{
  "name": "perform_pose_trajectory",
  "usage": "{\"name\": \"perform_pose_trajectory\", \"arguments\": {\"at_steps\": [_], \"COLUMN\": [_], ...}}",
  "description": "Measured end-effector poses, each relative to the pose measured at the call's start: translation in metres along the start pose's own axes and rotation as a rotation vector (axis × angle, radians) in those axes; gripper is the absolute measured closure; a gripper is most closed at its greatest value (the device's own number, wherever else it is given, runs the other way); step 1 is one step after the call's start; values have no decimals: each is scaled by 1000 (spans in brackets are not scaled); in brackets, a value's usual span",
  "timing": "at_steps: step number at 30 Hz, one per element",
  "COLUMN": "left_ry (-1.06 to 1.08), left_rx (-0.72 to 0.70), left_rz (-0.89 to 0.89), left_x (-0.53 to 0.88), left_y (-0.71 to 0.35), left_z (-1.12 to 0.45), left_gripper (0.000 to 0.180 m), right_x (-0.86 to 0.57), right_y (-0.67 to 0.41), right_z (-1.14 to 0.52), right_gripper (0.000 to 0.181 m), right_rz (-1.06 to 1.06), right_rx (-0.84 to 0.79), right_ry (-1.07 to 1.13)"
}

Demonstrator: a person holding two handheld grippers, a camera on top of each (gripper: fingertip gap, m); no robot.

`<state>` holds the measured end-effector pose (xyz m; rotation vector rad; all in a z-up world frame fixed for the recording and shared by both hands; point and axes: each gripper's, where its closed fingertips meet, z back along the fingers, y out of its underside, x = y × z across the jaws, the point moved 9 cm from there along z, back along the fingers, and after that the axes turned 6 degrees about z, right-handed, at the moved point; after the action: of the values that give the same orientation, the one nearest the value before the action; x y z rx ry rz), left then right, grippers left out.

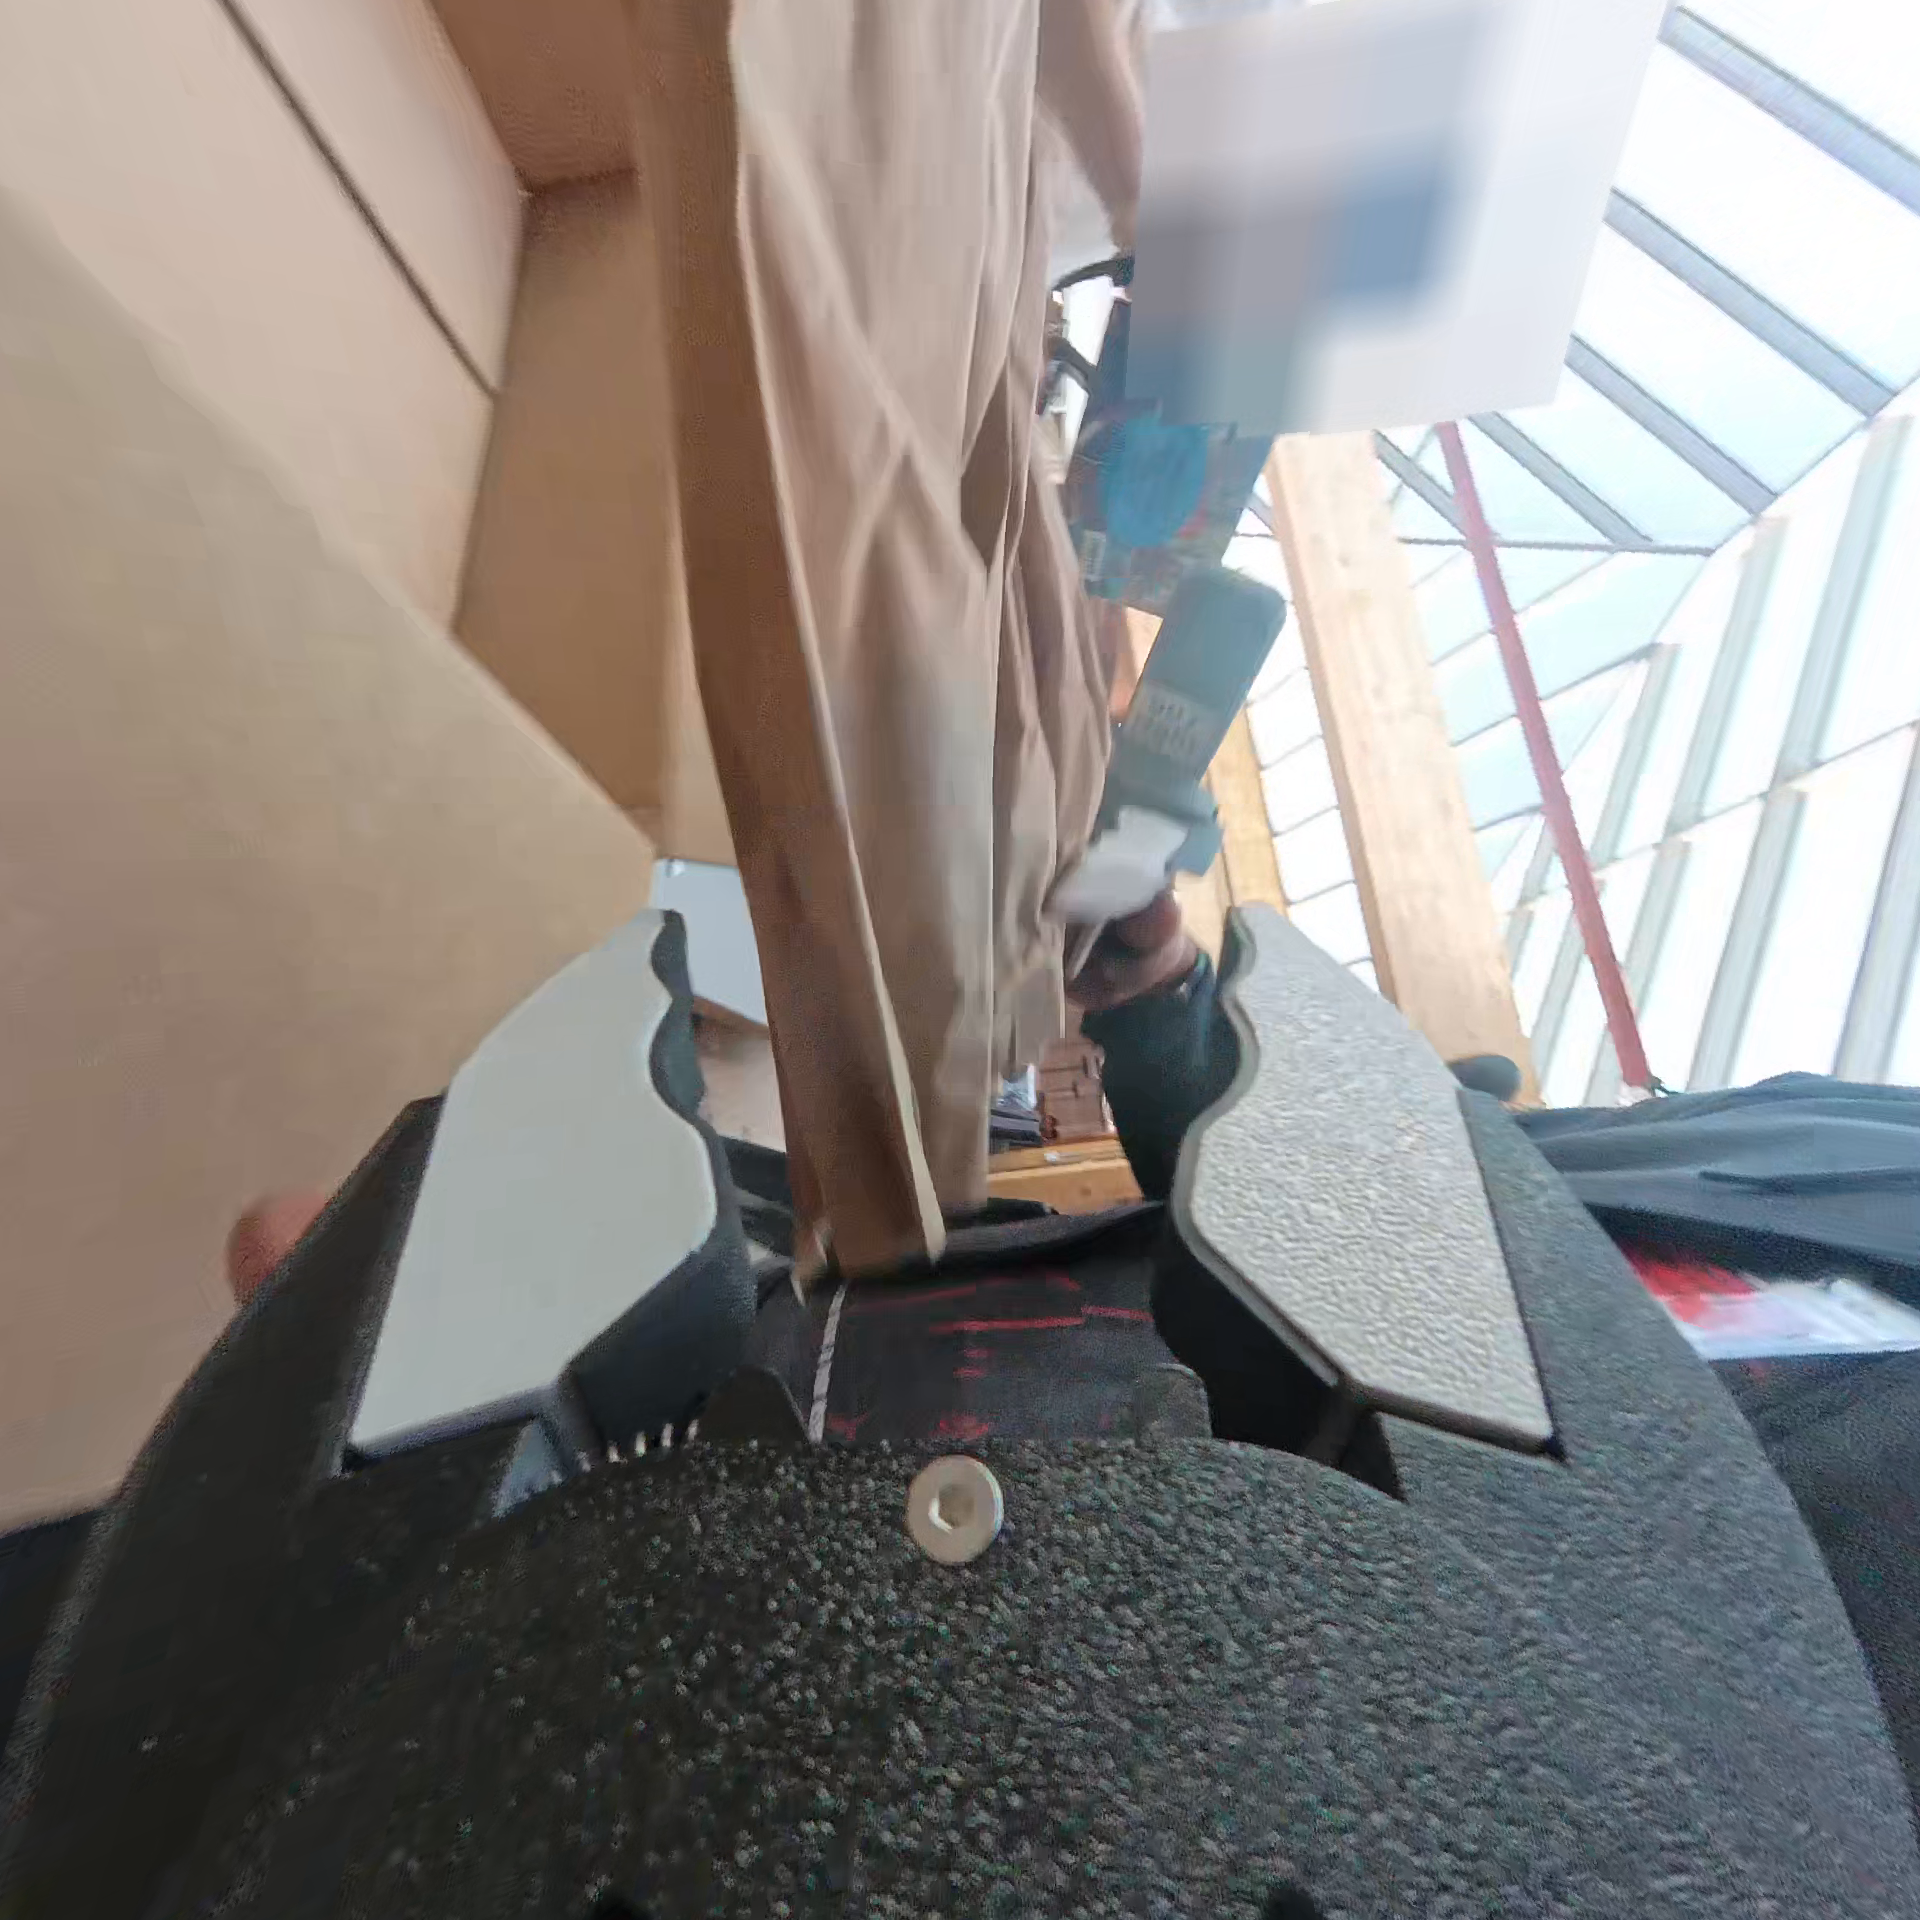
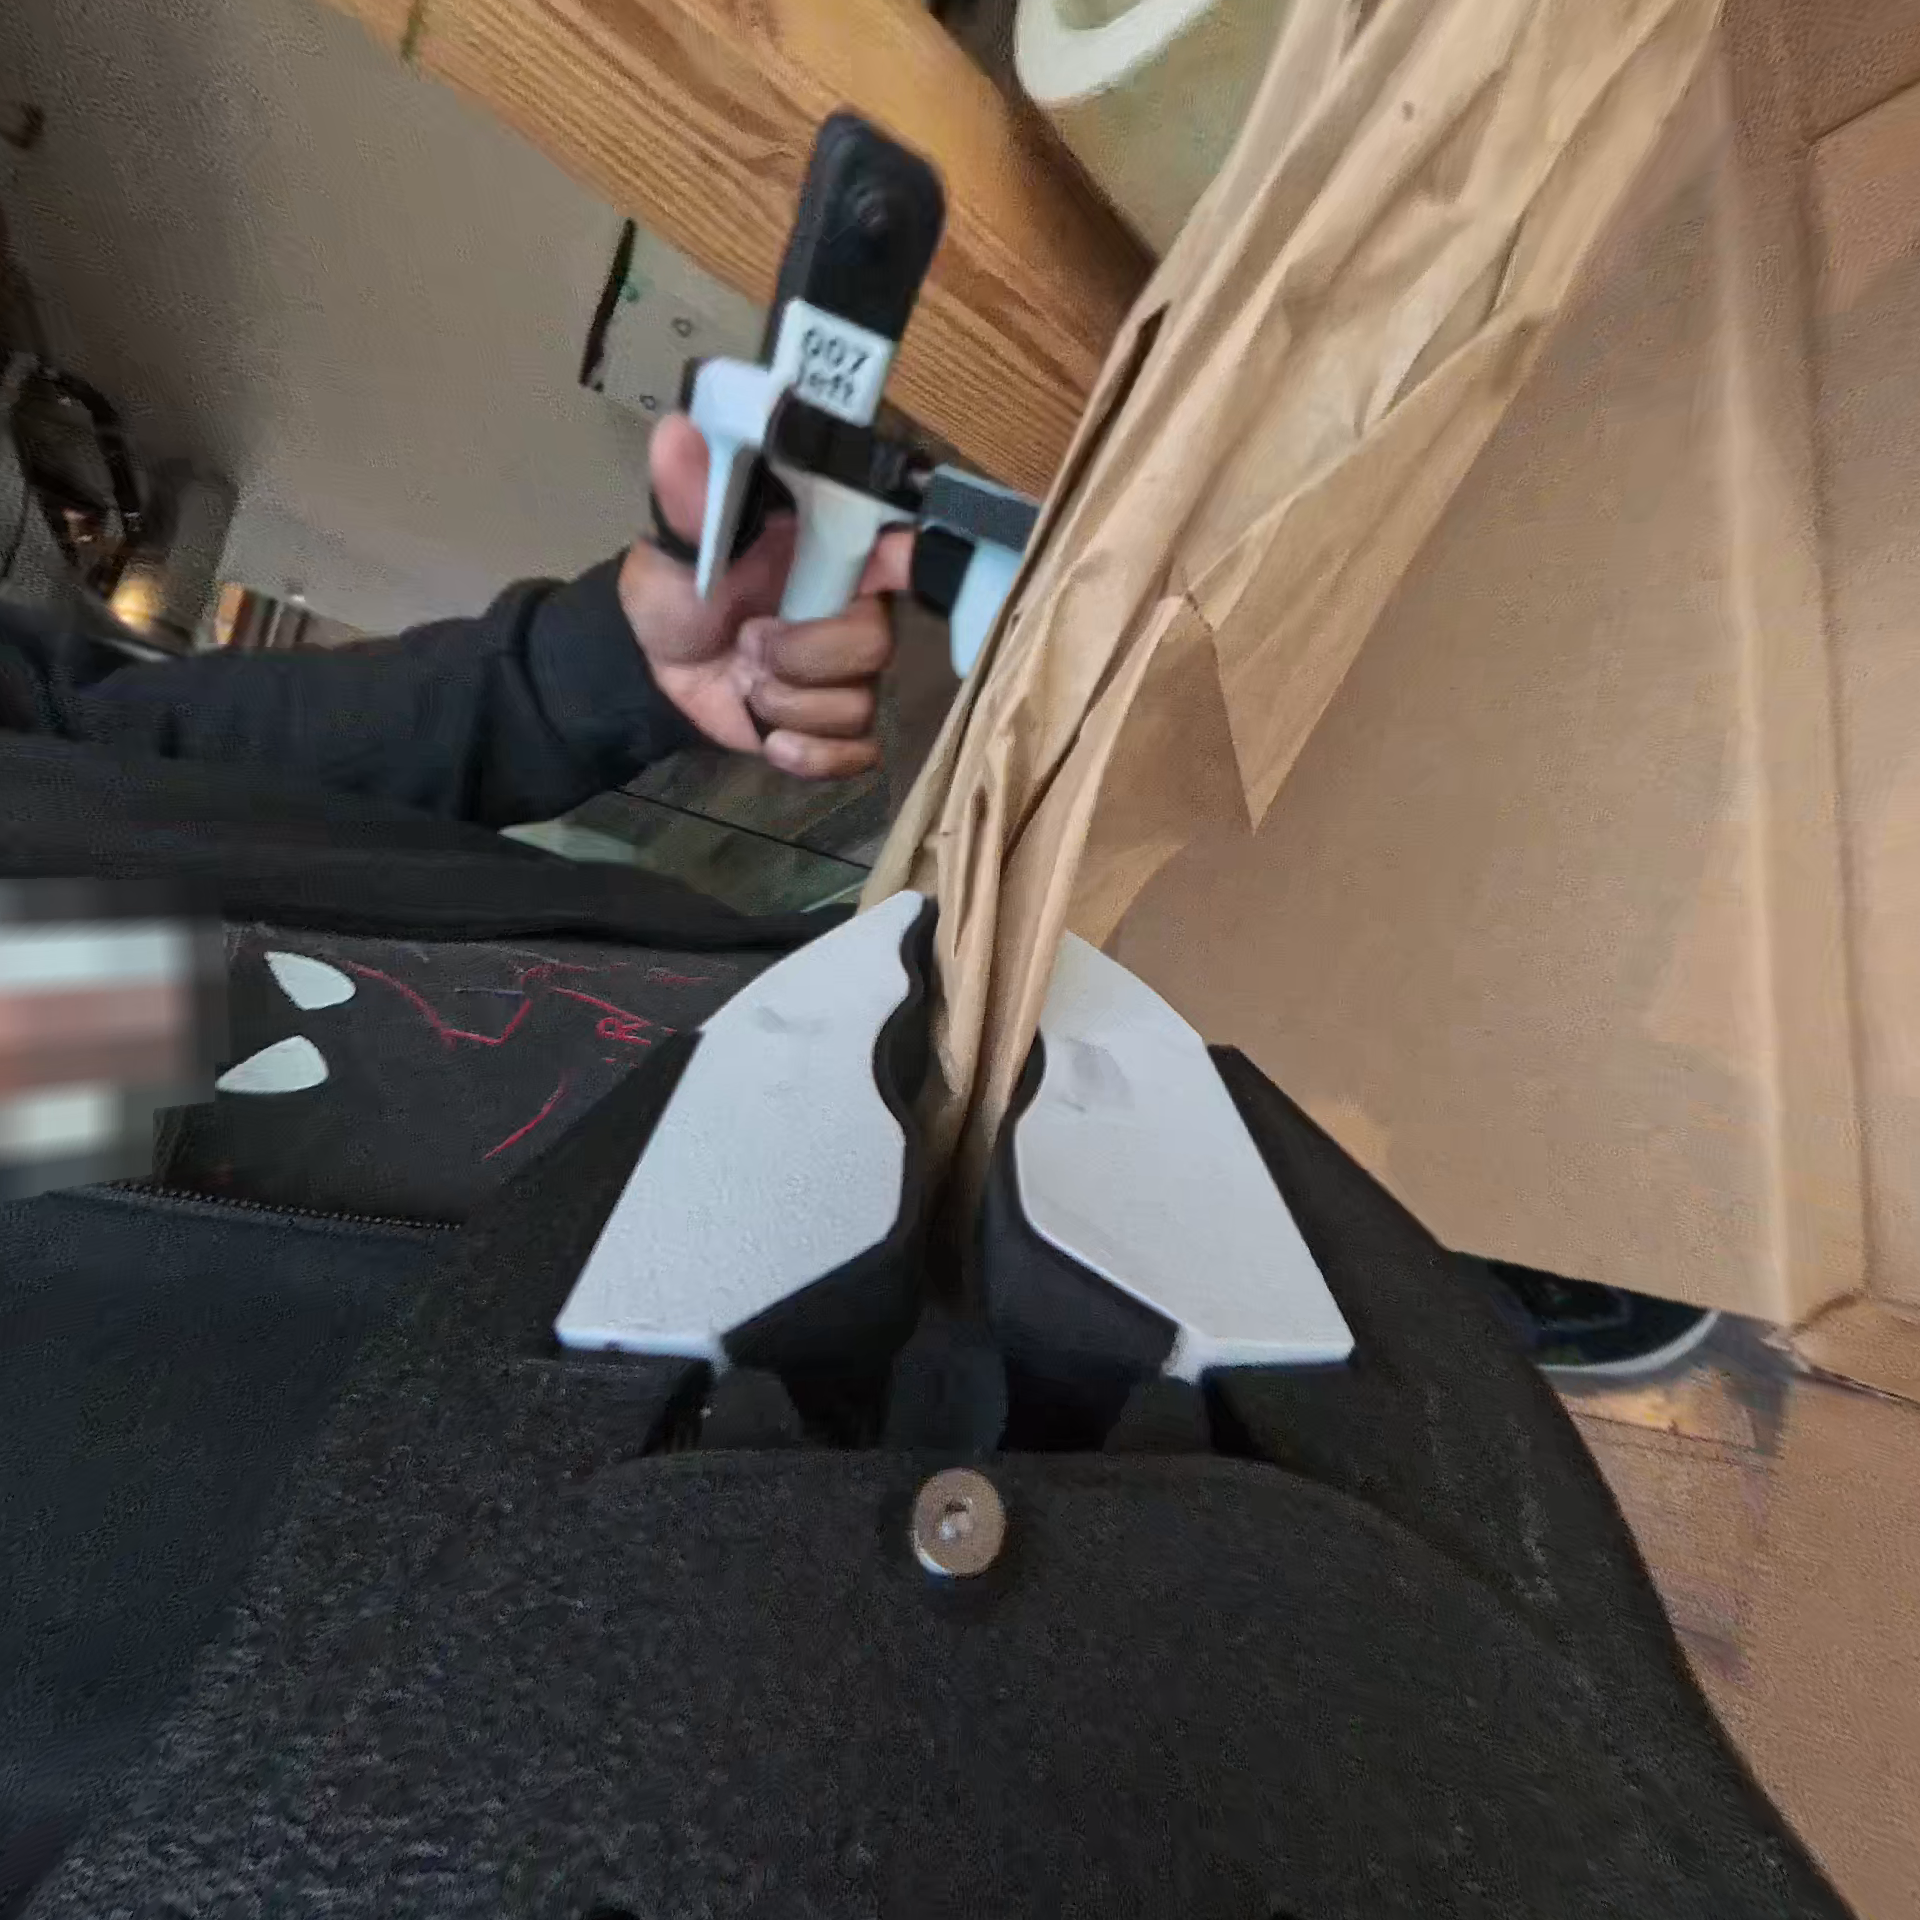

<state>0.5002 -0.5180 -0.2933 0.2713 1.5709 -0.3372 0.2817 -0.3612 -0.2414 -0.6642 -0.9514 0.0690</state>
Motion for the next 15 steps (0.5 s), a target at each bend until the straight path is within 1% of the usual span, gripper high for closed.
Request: {"name": "perform_pose_trajectory", "arguments": {"at_steps": [3, 4, 6, 7, 9, 10, 15], "left_ry": [160, 214, 283, 302, 281, 254, 112], "left_rx": [97, 148, 271, 314, 377, 417, 626], "left_rz": [32, 49, 102, 128, 169, 179, 127], "left_x": [-17, -20, -24, -25, -23, -22, -15], "left_y": [-35, -41, -45, -44, -37, -29, 21], "left_z": [-52, -65, -81, -86, -93, -96, -104], "left_gripper": [49, 46, 49, 59, 66, 66, 43], "right_x": [39, 46, 53, 55, 60, 63, 85], "right_y": [26, 34, 47, 53, 62, 67, 81], "right_z": [-15, -20, -28, -32, -42, -49, -94], "right_gripper": [176, 176, 176, 176, 176, 176, 177], "right_rz": [95, 108, 89, 88, 98, 108, 205], "right_rx": [-11, -13, -24, -30, -15, 17, 238], "right_ry": [-72, -57, -32, -18, 11, 19, 20]}}
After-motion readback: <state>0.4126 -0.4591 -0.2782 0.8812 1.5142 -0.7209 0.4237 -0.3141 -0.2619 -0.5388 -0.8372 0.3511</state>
